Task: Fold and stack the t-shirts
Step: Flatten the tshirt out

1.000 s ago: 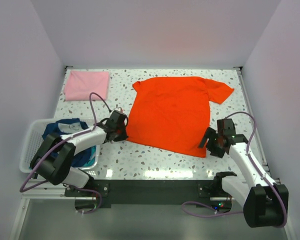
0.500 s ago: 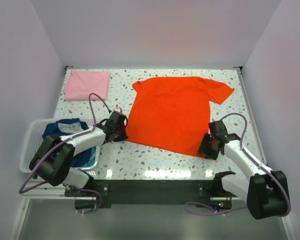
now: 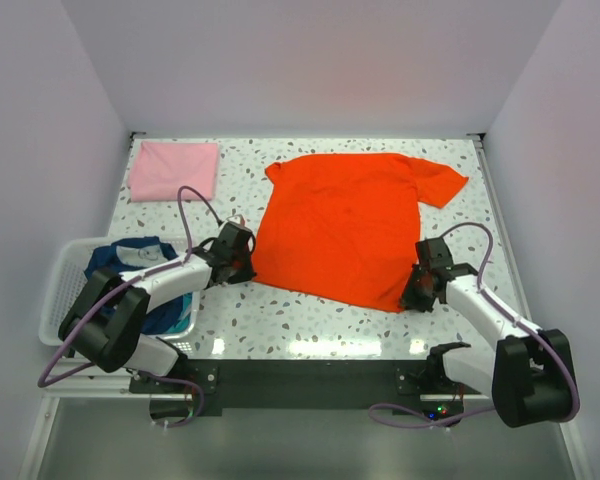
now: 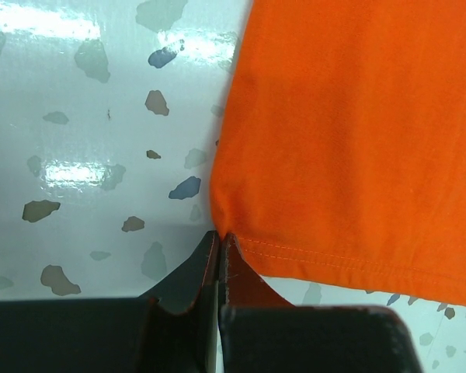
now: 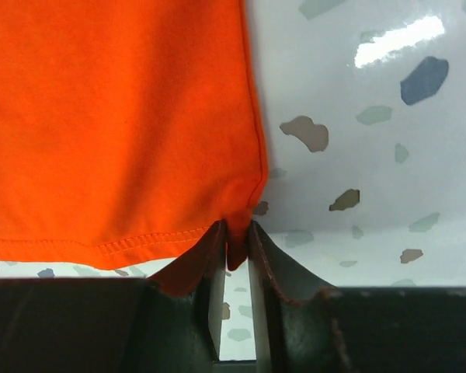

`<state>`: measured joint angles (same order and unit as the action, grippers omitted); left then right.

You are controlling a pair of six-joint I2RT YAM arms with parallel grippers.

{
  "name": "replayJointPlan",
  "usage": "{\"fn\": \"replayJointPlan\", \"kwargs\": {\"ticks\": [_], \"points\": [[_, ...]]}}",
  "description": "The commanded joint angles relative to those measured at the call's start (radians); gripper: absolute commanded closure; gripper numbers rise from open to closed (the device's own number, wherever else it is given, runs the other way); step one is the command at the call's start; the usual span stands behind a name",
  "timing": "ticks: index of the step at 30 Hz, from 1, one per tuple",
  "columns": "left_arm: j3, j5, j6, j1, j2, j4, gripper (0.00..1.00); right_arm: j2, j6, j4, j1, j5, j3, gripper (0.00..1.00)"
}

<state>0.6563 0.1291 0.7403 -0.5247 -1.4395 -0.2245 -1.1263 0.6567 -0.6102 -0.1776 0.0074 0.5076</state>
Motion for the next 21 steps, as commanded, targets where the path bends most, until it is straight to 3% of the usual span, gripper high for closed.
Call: {"fn": "replayJointPlan", "kwargs": {"ticks": [1,2,7,21], "points": [[0.005,0.0,-0.007,0.0,0.002,0.054,1.0,-0.047,0.0,0.079,-0.003,0.019,-0.026,0.86],[0.014,0.001,-0.01,0.0,0.004,0.054,1.0,-0.046,-0.005,0.084,-0.005,0.02,-0.024,1.0],[0.112,0.059,-0.027,0.002,0.024,-0.008,1.0,0.046,-0.067,0.0,-0.003,0.071,0.093,1.0],[0.696,0.159,-0.153,0.0,0.261,-0.144,1.0,0.283,-0.141,-0.197,-0.002,0.19,0.83,1.0]]}}
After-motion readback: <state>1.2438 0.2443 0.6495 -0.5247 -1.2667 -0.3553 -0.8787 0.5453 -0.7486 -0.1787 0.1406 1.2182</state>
